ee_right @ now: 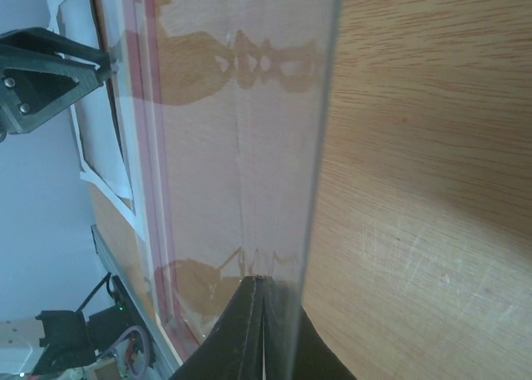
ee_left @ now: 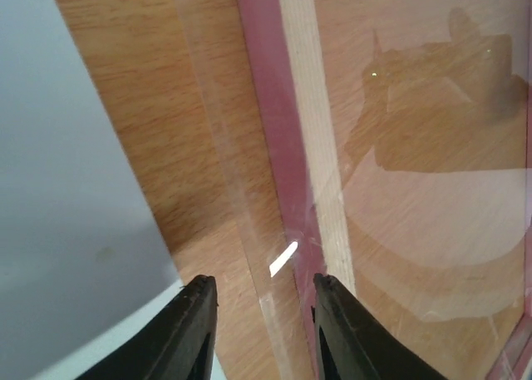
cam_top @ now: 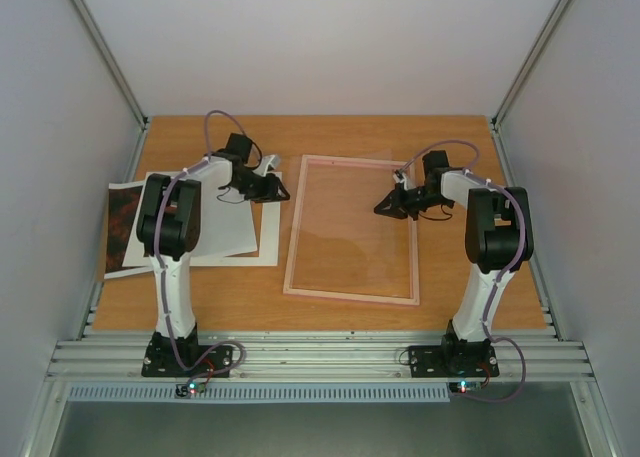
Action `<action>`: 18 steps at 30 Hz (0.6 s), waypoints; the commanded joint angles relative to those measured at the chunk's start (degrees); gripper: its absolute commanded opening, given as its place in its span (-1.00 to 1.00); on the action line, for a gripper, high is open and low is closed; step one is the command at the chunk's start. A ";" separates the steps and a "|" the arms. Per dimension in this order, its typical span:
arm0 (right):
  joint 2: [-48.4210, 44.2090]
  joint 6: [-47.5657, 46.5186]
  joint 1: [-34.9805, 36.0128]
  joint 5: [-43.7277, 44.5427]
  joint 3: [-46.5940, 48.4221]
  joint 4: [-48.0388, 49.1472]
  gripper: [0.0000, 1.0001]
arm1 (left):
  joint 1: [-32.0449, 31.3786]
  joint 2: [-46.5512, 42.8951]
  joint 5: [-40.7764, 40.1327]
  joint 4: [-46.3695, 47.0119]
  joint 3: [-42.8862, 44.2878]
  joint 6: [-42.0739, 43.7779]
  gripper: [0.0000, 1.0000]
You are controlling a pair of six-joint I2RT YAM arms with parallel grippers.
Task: Put the photo into the frame
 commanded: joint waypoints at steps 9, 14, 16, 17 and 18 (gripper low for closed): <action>0.70 -0.70 -0.86 -1.17 1.33 -1.39 -0.85 | -1.06 2.63 3.73 1.95 2.16 -1.84 -0.70; 0.99 -0.76 -0.90 -1.19 2.46 -2.96 -0.61 | -1.05 2.68 3.01 1.42 2.08 -1.81 -0.99; 0.93 -1.14 -1.72 -1.19 2.98 -4.10 -0.47 | -1.06 2.68 2.69 0.82 1.99 -1.40 -0.99; 0.96 -1.37 -2.62 -1.12 3.19 -4.63 -0.40 | -1.06 2.68 2.46 0.73 2.02 -1.18 -0.99; 0.93 -1.59 -3.05 -1.02 3.38 -5.15 -0.36 | -1.06 2.68 2.38 0.68 1.94 -1.11 -0.99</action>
